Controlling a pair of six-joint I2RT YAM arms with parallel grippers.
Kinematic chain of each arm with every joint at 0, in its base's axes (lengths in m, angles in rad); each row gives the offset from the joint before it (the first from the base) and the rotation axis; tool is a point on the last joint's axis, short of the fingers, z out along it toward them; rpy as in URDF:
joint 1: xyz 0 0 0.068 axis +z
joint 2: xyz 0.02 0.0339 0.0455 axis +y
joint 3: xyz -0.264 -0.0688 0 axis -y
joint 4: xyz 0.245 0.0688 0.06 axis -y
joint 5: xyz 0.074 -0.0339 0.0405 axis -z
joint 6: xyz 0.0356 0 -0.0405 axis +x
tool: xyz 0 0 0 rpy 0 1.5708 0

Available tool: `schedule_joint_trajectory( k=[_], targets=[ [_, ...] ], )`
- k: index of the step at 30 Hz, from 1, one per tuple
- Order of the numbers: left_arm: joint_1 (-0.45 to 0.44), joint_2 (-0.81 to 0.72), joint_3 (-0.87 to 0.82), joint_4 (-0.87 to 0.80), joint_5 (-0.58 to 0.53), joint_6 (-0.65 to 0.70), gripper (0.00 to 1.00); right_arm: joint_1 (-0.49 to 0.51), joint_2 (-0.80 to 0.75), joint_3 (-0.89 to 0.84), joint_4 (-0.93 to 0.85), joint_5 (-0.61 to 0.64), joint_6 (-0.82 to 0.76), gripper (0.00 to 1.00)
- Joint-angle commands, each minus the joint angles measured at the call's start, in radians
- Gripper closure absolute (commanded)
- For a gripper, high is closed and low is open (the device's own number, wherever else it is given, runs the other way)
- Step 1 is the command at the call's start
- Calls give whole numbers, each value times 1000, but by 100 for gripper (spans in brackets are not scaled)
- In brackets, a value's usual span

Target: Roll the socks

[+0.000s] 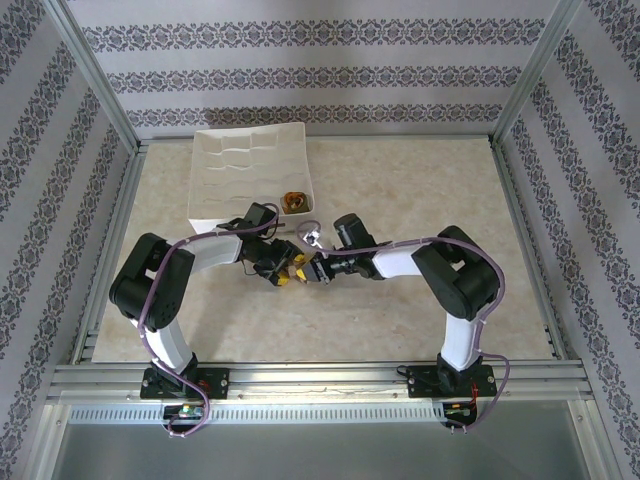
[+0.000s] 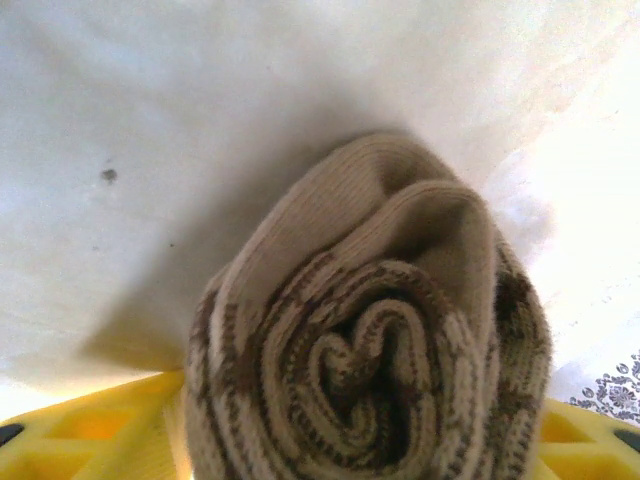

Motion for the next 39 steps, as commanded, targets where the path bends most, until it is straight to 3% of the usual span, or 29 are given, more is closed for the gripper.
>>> schedule_joint_trajectory(
  k=[1, 10, 21, 24, 26, 27, 29, 32, 34, 39],
  targets=[
    [5, 53, 9, 155, -34, 44, 43, -26, 83, -46, -151, -70, 96, 100],
    [-1, 70, -4, 189, -21, 50, 43, -73, 158, -23, -75, -215, 253, 100],
    [-39, 75, -9, 227, -8, 24, 45, -71, 187, 11, -22, -255, 366, 100],
    [-41, 50, -23, 228, -8, 20, 57, -72, 190, 15, -15, -264, 384, 100],
    [-40, 23, -32, 227, -10, 16, 74, -71, 180, 12, -4, -269, 394, 100],
    [-40, 6, -35, 220, -13, 15, 85, -72, 166, 8, -1, -264, 393, 95],
    [-40, -38, -35, 187, -20, 18, 100, -72, 104, -15, 9, -236, 379, 79],
    [-38, -138, -28, 108, -41, 31, 100, -77, -89, -100, 49, -101, 343, 60],
    [-34, -204, -17, 56, -53, 36, 100, -79, -221, -160, 62, 16, 316, 53],
    [2, -330, 74, -128, -86, 103, 100, -83, -551, -232, -5, 319, 207, 48]
  ],
)
